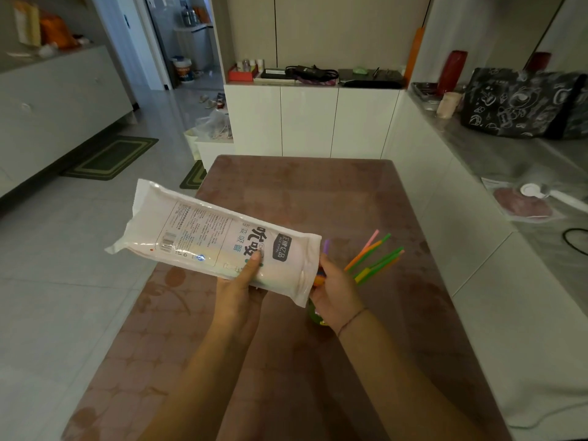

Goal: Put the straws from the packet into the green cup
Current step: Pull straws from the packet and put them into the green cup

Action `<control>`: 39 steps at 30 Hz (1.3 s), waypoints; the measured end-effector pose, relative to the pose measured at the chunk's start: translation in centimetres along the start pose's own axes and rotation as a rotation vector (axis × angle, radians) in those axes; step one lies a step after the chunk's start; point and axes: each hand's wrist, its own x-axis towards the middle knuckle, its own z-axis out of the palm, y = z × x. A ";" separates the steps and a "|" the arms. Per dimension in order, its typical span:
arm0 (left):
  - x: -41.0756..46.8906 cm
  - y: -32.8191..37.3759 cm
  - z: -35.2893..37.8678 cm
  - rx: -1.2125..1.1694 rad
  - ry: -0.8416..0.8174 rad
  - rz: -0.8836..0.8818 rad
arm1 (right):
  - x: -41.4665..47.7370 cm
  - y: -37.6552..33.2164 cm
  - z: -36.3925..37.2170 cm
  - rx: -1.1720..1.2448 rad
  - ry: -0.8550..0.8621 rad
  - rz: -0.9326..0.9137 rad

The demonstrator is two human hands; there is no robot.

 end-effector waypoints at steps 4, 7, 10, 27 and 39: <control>0.4 0.4 -0.8 -0.092 0.078 -0.047 | -0.3 -0.9 -0.8 -0.240 0.037 -0.057; 0.6 0.4 -1.1 -0.141 0.094 -0.067 | -0.8 -1.4 -1.1 -0.399 0.043 -0.106; 0.5 0.1 -1.1 -0.160 0.093 -0.088 | -1.2 -1.0 -1.0 -0.517 0.010 -0.146; 0.8 0.4 -2.4 -0.317 0.154 -0.128 | -1.6 -2.8 -2.2 -0.172 0.003 -0.101; 1.0 0.7 -3.3 -0.374 0.226 -0.141 | -1.3 -3.4 -3.0 -0.070 0.055 -0.228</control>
